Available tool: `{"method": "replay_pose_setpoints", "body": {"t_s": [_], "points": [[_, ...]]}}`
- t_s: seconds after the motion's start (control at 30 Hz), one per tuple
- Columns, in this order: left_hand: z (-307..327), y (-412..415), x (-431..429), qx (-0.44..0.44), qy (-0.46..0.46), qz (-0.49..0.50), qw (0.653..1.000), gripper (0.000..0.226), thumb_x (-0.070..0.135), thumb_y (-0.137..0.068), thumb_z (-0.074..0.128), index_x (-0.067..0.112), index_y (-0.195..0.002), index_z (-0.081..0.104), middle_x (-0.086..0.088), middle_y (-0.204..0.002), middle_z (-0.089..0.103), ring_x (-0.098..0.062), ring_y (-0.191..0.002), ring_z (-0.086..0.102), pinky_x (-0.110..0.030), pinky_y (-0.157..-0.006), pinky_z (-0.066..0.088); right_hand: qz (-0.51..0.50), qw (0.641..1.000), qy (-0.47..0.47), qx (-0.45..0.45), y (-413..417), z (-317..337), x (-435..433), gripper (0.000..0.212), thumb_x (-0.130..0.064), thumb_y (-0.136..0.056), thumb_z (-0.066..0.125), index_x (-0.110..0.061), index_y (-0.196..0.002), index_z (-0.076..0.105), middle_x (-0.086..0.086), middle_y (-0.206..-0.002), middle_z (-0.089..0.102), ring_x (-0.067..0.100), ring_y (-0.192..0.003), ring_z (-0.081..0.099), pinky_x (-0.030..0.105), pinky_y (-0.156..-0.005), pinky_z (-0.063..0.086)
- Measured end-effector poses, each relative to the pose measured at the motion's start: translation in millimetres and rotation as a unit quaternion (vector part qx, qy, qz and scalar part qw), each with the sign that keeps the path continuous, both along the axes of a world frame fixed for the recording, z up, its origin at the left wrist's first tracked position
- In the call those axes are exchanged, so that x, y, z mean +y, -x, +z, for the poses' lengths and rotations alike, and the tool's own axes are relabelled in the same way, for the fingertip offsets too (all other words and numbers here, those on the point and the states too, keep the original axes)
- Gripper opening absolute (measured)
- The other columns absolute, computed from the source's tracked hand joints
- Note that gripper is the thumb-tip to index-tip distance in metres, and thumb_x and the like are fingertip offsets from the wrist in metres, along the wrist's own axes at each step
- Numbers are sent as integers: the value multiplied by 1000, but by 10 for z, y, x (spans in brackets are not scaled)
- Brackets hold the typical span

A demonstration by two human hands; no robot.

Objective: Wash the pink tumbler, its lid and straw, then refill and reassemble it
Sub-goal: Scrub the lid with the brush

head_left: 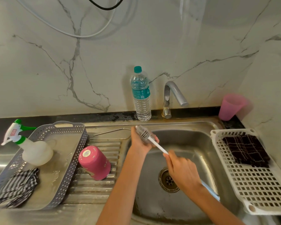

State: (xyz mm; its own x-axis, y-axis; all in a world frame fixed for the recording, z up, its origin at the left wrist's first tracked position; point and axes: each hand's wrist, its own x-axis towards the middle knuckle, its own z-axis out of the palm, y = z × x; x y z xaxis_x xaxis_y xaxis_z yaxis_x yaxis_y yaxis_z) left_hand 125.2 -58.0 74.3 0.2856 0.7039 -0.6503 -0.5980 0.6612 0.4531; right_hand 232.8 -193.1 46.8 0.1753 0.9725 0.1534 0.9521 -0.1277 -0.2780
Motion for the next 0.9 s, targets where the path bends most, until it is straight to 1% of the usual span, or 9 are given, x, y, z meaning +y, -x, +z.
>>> {"method": "replay_pose_setpoints", "body": {"t_s": [0.1,0.3,0.4,0.47,0.6,0.63,0.77,0.83,0.9], "points": [[-55,-122,-105,10,-4,-14,1000,62,65,-96,24,8,-84,47,-13,-70,44,-24,-61,43,-35,-60,40,15,999,-26,16,63,-16,158,38,-44,-102,27,-20,-114,54,2,-60,61,28,-55,63,30,-48,36],[2,59,4,-36,14,3,999,51,58,-94,33,9,-95,46,-14,-80,42,-24,-68,43,-31,-64,40,16,1000,-3,-2,-20,6,-12,46,-49,-99,15,-20,-107,49,-6,-56,42,21,-53,50,29,-50,38],[-79,-83,-81,-32,10,-19,999,62,66,-95,27,7,-101,46,-14,-77,47,-26,-65,47,-33,-61,42,25,999,-24,12,61,20,119,42,-46,-101,21,-20,-115,51,-3,-59,54,24,-55,58,30,-50,37],[-52,-66,-44,-25,10,-11,1000,58,62,-96,27,8,-99,47,-15,-77,48,-27,-66,48,-32,-59,44,23,1000,-20,-2,62,1,134,41,-46,-102,21,-20,-109,52,-3,-56,51,23,-48,49,30,-48,35],[-16,77,-8,-64,11,28,997,48,55,-94,32,10,-83,45,-13,-70,43,-24,-63,44,-32,-65,40,12,1000,-20,-21,-88,-87,-60,73,-59,-90,-13,-21,-92,49,-8,-49,41,16,-41,40,28,-39,35],[-31,52,-34,-67,7,29,997,49,55,-94,33,10,-80,45,-12,-67,43,-24,-62,44,-32,-65,39,12,999,-27,-22,-92,-111,-66,73,-60,-90,-14,-21,-92,49,-8,-48,40,16,-40,40,27,-38,32],[-51,-67,-105,-49,-8,12,999,61,65,-95,27,9,-85,48,-12,-68,48,-25,-60,48,-32,-61,43,11,999,-36,-13,15,-48,53,46,-50,-99,15,-19,-91,48,-9,-46,32,18,-39,39,23,-38,20],[-40,42,-19,-45,-5,27,999,54,60,-96,31,9,-91,48,-13,-73,47,-25,-63,49,-33,-63,44,6,1000,-15,-5,-6,-47,5,46,-49,-101,16,-20,-84,48,-9,-43,29,16,-33,37,21,-35,18],[-29,143,50,-56,5,46,997,45,53,-92,40,9,-91,48,-12,-73,45,-24,-65,47,-33,-67,42,-7,1000,1,7,-50,-55,-77,49,-49,-101,13,-21,-78,46,-9,-40,25,13,-28,26,17,-32,9]]}}
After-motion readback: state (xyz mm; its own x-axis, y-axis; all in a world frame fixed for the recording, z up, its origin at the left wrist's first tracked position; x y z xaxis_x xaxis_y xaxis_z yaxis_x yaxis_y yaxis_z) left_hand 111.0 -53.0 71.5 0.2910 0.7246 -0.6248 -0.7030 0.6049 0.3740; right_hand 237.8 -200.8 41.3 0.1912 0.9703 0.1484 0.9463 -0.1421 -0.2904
